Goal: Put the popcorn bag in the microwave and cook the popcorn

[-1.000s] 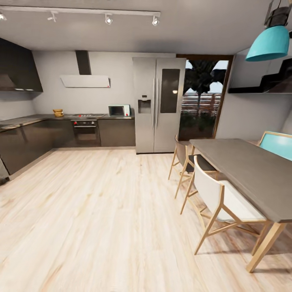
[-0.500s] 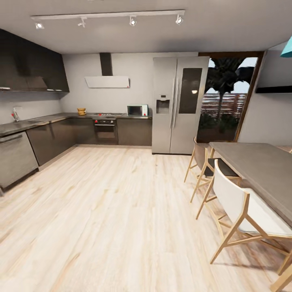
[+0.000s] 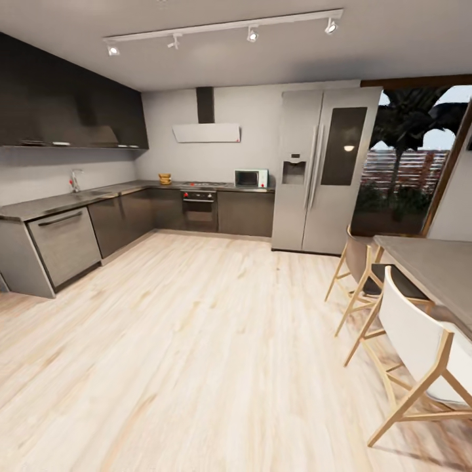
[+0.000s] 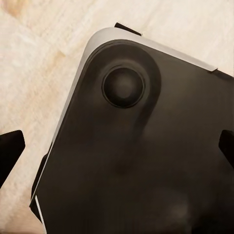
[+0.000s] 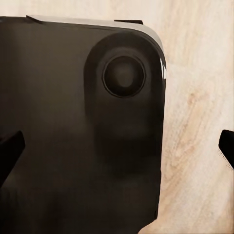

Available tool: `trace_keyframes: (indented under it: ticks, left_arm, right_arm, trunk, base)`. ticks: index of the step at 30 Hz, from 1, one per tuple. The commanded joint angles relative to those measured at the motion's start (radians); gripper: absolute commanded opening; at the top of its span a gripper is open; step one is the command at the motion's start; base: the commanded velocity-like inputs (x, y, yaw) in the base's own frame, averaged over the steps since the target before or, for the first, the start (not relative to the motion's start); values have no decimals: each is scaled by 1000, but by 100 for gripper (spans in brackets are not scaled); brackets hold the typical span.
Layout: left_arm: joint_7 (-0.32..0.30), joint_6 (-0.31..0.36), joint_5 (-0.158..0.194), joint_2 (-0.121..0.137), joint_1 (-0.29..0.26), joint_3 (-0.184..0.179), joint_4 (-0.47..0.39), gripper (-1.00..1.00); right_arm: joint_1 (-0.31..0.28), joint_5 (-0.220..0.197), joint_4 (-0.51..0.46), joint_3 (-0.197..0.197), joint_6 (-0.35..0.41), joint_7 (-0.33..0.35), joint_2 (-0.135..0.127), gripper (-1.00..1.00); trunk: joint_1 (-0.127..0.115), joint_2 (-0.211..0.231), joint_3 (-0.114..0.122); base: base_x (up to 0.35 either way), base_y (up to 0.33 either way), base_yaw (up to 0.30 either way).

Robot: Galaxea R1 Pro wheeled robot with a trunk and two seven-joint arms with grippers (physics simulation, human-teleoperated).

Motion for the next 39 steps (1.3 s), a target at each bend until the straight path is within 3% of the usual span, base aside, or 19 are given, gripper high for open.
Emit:
trace_keyframes:
  ticks: [1,16,25,39]
  left_arm:
    - [0,-2,1,0,0,4,0,100]
    - [0,-2,-1,0,0,2,0,100]
    - [0,0,-1,0,0,0,0,100]
    - [1,3,0,0,0,1,0,100]
  right_arm:
    - [0,0,0,0,-4,-2,0,100]
    - [0,0,0,0,-5,-2,-1,100]
    - [0,-2,0,-1,-3,-2,-5,100]
    - [0,0,0,3,-1,-1,-6,100]
  trunk:
    - [0,0,-1]
    - [0,0,-1]
    - [0,0,-1]
    - [0,0,-1]
  base:
    - [0,0,286]
    - [0,0,266]
    - [39,0,28]
    - [305,0,0]
